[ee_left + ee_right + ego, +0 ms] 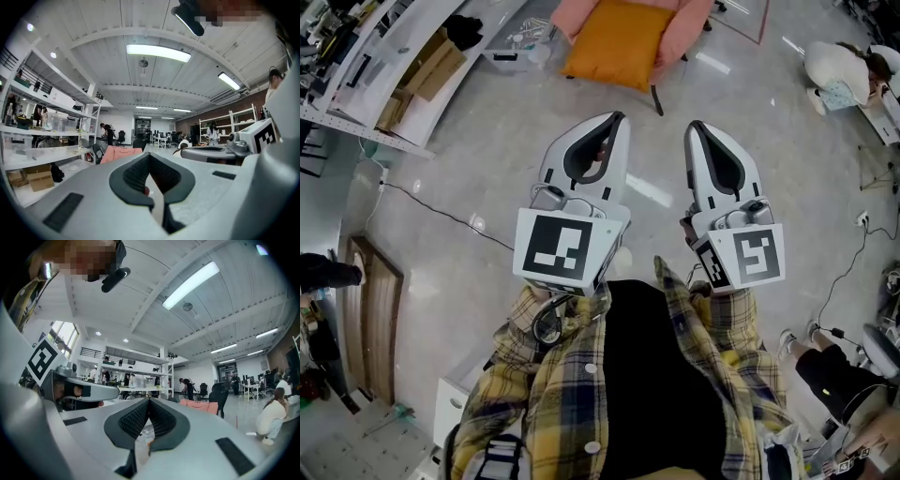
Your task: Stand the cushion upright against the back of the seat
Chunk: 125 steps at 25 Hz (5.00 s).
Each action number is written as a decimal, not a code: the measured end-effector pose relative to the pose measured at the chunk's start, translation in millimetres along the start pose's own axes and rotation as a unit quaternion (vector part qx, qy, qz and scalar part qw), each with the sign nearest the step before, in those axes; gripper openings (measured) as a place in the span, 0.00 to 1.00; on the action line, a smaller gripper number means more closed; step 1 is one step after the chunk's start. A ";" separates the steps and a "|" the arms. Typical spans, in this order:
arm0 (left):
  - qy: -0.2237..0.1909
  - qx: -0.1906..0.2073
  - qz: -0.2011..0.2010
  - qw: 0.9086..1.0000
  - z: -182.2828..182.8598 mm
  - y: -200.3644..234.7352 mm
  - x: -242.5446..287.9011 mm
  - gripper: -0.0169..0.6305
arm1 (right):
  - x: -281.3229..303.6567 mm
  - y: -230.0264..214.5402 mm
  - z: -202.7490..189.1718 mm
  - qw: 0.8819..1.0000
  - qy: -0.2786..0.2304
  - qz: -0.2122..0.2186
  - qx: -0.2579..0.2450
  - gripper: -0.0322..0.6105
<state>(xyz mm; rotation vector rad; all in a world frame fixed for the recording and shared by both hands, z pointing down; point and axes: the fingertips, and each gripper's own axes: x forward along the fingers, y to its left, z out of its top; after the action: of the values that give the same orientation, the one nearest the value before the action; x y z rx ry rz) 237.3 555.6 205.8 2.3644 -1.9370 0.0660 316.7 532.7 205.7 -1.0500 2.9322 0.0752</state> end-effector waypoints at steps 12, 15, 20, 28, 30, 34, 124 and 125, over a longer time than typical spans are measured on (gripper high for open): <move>-0.012 0.005 -0.009 1.000 19.0 115.8 72.6 0.03 | 135.5 -6.6 0.9 1.000 -0.004 -0.012 -0.006 0.08; -0.018 0.010 -0.011 1.000 25.1 145.9 89.7 0.03 | 170.3 -6.8 1.5 1.000 -0.005 -0.017 -0.006 0.08; -0.016 0.007 -0.024 1.000 26.3 190.1 114.2 0.03 | 220.7 -9.7 -2.0 0.999 -0.002 -0.032 -0.005 0.08; 0.006 -0.001 -0.039 0.999 17.8 232.2 151.4 0.03 | 275.1 -21.8 -14.9 0.999 0.021 -0.044 0.001 0.08; 0.022 -0.001 -0.042 0.999 10.4 238.4 162.0 0.03 | 284.7 -29.6 -18.4 0.999 0.026 -0.046 0.003 0.08; 0.027 -0.001 -0.035 0.999 7.1 251.1 190.8 0.03 | 304.7 -52.6 -25.7 0.998 0.030 -0.046 0.003 0.08; 0.182 -0.019 -0.188 0.965 -87.1 426.5 563.0 0.34 | 575.9 -287.8 -187.1 0.959 0.197 -0.176 0.102 0.29; 0.190 -0.018 -0.186 0.964 -97.8 427.6 562.8 0.34 | 571.7 -289.0 -197.9 0.956 0.206 -0.178 0.108 0.29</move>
<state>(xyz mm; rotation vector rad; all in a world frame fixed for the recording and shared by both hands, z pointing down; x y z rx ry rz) -68.6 -68.3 368.2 2.4252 -1.2968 0.4213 56.9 -63.4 369.4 -1.7074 2.9222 -0.5215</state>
